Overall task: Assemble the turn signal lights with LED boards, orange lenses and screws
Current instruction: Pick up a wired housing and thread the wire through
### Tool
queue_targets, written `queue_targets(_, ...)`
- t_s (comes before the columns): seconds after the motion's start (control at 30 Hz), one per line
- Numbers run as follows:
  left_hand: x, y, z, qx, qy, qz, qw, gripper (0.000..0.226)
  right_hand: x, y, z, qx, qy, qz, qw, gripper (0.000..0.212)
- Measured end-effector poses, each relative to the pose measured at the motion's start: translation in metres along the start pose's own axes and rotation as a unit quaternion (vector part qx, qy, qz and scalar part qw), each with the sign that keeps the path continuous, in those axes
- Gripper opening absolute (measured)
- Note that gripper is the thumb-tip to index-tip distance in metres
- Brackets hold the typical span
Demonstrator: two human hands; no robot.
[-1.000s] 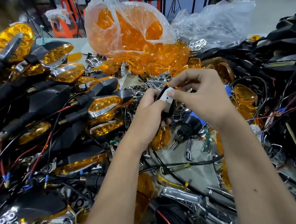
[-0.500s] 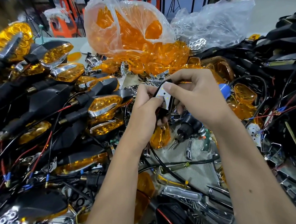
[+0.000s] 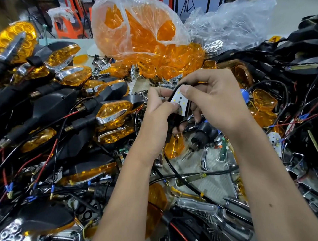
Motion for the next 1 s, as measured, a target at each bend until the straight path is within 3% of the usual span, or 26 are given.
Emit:
queue_targets(0.43, 0.003, 0.003, -0.008, 0.015, -0.043, 0.001, 0.999, 0.031, 0.003, -0.02, -0.003, 0.07, -0.037, 0.028, 0.996, 0.011)
queue_targets(0.6, 0.004, 0.006, -0.012, 0.031, -0.058, 0.004, 0.998, 0.046, 0.003, -0.027, -0.004, 0.096, -0.049, 0.038, 0.994, 0.011)
queue_targets(1.0, 0.011, -0.007, -0.023, -0.088, -0.106, 0.049, 0.989, 0.025, 0.005, 0.015, -0.011, 0.076, -0.123, -0.099, 0.985, 0.015)
Point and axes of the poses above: each hand's wrist, its own x-axis away from the middle knuckle, its own z-axis out of the back of the hand, y = z × x, the point moved 10 cm from there along -x, towards the middle knuckle, and after that the axes turned 12 degrees about -x, right-handed, at the moved point
